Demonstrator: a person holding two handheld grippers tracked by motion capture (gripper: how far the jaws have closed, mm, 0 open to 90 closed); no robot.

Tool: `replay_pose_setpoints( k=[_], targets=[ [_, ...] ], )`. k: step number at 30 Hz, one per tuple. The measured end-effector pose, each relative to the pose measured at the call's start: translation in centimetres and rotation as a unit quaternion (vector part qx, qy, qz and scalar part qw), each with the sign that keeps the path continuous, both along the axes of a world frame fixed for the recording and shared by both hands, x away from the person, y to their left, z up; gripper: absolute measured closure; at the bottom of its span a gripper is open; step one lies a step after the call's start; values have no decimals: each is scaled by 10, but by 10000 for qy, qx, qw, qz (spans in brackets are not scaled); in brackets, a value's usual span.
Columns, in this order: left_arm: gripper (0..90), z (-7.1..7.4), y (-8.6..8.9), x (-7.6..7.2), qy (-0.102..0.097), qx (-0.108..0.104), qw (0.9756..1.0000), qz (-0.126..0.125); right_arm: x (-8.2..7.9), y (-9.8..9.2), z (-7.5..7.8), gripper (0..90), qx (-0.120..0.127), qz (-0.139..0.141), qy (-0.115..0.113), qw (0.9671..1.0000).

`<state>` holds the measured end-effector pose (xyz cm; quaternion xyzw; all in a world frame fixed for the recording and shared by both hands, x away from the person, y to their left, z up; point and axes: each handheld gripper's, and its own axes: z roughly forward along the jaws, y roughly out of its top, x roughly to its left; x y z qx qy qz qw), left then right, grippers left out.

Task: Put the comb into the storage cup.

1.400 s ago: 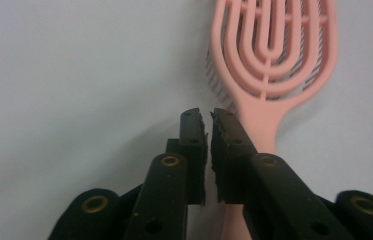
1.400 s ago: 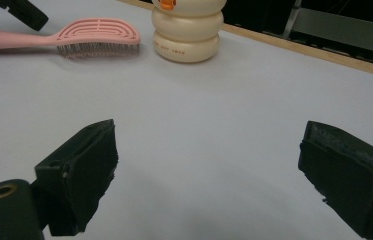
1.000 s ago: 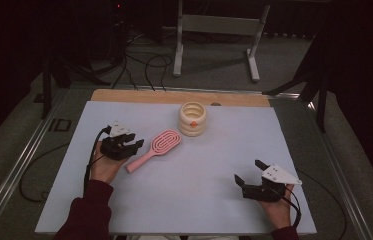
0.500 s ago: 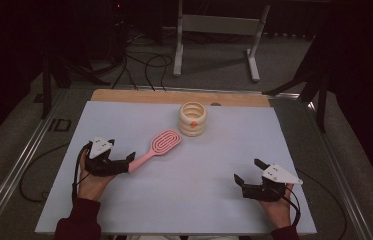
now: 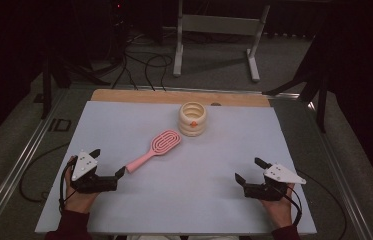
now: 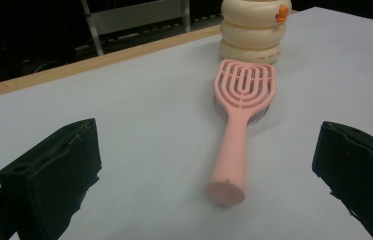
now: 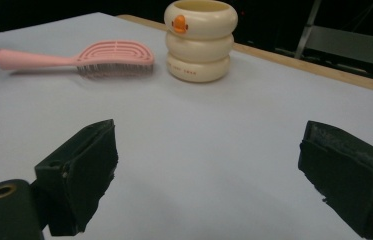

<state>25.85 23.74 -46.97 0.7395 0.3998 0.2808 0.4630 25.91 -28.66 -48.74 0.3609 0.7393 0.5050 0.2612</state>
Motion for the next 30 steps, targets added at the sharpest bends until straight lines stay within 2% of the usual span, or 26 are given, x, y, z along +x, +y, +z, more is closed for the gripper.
replay_pose_setpoints(
  k=[4,7,12,15,18,21,22,28,30],
  targets=[
    [0,1,9,-3,-61,-51,9999,94,2,0,-1,84,89,105,9,9999],
    [0,1,14,-3,-83,1,9998,178,3,0,-2,84,93,145,-2,9999],
    [0,2,17,-3,-97,-29,9998,181,3,3,-4,87,57,169,11,9998],
    [0,3,18,-3,-94,-58,9998,168,0,4,-3,93,61,178,-68,9998],
    [0,3,18,-3,-41,-40,9998,179,0,5,-3,93,70,159,-55,9998],
    [0,3,19,-2,43,54,9998,212,0,4,-4,92,96,127,17,9999],
    [0,3,18,-1,96,163,9996,227,0,4,-4,91,98,130,25,9999],
    [0,4,18,2,202,192,9993,265,0,2,-4,88,162,18,121,9998],
    [0,4,17,4,359,249,9986,314,0,1,-5,88,172,-7,125,9998]
  ],
)
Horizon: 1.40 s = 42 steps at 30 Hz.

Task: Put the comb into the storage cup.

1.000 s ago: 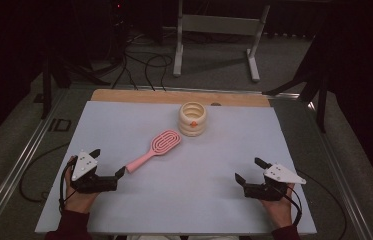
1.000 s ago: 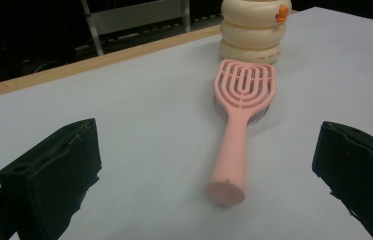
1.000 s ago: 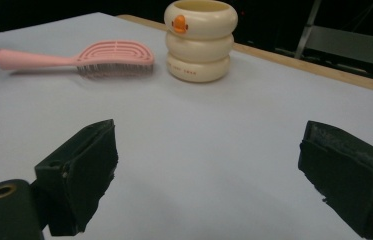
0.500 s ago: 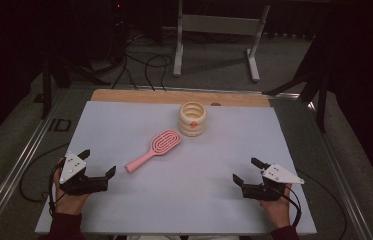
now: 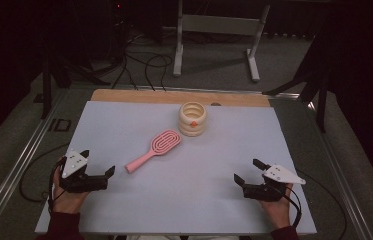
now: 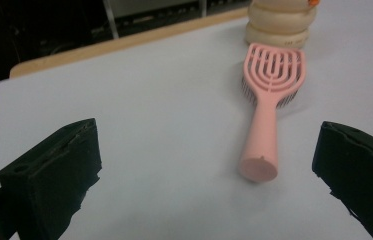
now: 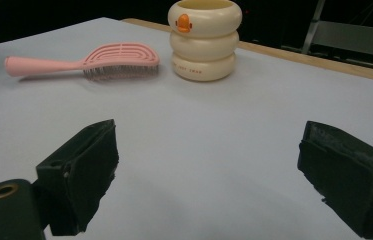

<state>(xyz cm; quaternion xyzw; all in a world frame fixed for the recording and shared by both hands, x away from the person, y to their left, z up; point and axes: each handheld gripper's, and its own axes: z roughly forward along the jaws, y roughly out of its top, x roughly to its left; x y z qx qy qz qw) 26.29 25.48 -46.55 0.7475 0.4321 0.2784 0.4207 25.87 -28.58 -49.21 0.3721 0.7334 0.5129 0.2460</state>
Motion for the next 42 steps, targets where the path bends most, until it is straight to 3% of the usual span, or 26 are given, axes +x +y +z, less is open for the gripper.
replay_pose_setpoints(
  k=[6,12,28,42],
  targets=[
    [0,3,-5,7,212,67,9997,-44,-1,-1,0,88,23,-90,0,10000],
    [0,12,-11,14,225,88,9997,-86,0,-2,-1,88,19,-119,-5,9999],
    [0,27,-38,39,361,534,9972,-387,0,-2,-2,85,60,-153,68,9998],
    [0,29,-50,55,478,625,9957,-497,0,-2,-1,85,23,-170,41,9998]
  ],
)
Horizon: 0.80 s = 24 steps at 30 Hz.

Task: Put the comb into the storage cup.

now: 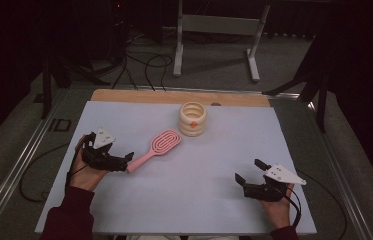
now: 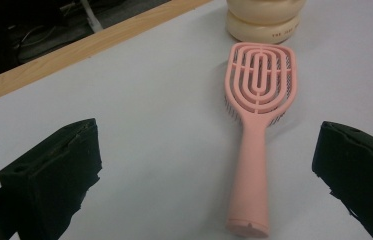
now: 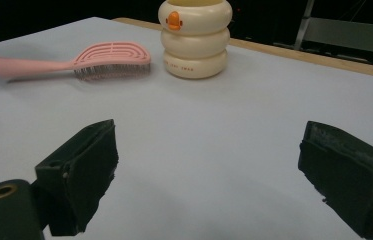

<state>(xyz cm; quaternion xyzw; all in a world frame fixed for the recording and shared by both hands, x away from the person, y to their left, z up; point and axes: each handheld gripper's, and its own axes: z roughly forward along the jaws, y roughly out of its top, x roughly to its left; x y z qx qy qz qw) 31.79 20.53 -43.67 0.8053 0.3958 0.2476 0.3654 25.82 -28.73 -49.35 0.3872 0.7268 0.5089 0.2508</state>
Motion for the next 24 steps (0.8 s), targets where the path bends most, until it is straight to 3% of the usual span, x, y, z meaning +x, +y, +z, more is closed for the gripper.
replay_pose_setpoints(
  k=[24],
  targets=[
    [0,-4,-23,25,336,291,9988,-200,0,0,0,85,-20,-23,2,10000]
  ],
)
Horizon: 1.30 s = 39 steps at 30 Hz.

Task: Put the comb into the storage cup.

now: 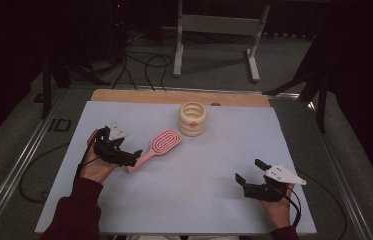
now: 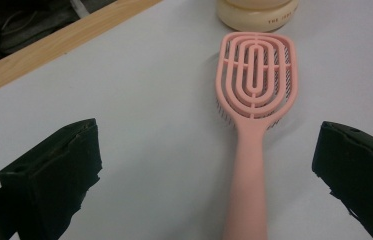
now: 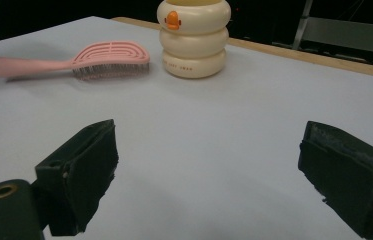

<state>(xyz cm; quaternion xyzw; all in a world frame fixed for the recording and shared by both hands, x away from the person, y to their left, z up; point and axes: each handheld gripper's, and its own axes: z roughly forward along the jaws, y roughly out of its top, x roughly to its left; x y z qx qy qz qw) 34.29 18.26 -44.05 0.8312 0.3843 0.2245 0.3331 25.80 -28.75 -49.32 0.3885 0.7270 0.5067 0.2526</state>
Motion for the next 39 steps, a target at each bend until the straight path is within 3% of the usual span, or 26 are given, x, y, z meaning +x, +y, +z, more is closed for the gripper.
replay_pose_setpoints(
  k=[22,39],
  targets=[
    [0,-13,-20,21,376,354,9986,-135,1,0,-1,85,-33,5,29,10000],
    [3,-26,-39,40,821,685,9939,-281,0,0,-1,85,-37,3,33,10000]
  ],
)
